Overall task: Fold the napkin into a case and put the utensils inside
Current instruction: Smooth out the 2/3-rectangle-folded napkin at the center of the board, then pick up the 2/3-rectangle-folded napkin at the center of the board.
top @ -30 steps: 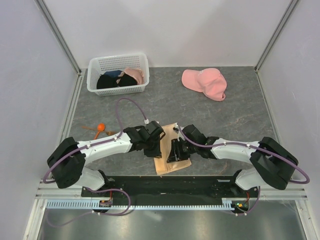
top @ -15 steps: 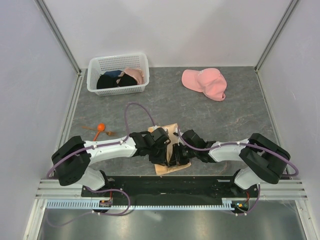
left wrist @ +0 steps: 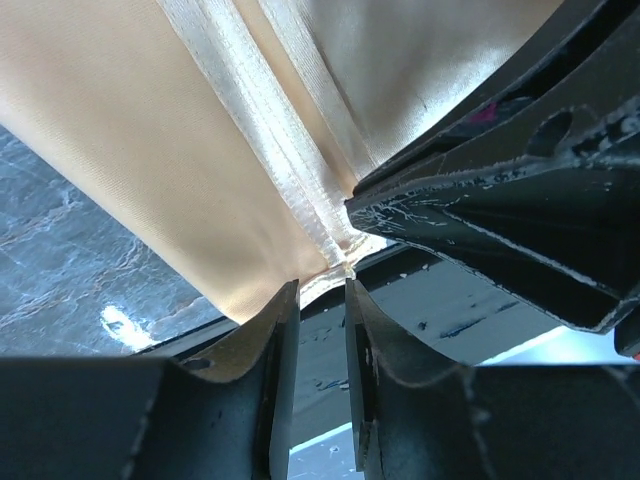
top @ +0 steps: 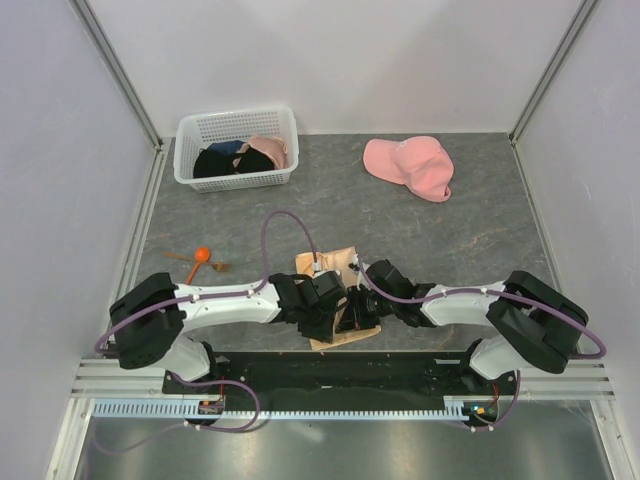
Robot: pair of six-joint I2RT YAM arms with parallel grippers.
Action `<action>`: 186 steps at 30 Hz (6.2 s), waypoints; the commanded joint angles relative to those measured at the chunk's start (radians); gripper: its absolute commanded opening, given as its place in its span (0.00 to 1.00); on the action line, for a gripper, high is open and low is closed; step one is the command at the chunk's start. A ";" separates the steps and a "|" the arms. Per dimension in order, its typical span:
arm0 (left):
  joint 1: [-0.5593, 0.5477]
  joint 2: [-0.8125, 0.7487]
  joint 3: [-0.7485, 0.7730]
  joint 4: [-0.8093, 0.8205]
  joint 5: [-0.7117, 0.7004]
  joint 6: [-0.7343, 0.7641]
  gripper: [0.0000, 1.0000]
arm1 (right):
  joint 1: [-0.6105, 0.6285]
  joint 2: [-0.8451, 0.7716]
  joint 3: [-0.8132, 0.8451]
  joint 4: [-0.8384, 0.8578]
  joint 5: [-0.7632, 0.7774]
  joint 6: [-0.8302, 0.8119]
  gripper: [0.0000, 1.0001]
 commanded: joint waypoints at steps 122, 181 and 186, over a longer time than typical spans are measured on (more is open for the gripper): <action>0.529 0.188 0.422 0.081 0.009 0.300 0.36 | -0.138 -0.232 0.140 -0.340 0.074 -0.100 0.52; -0.304 0.615 0.733 -0.438 -0.582 -0.086 0.50 | -0.680 -0.355 0.025 -0.620 0.052 -0.255 0.98; -0.301 0.579 0.680 -0.353 -0.545 -0.056 0.33 | -0.680 -0.352 0.014 -0.598 0.023 -0.264 0.98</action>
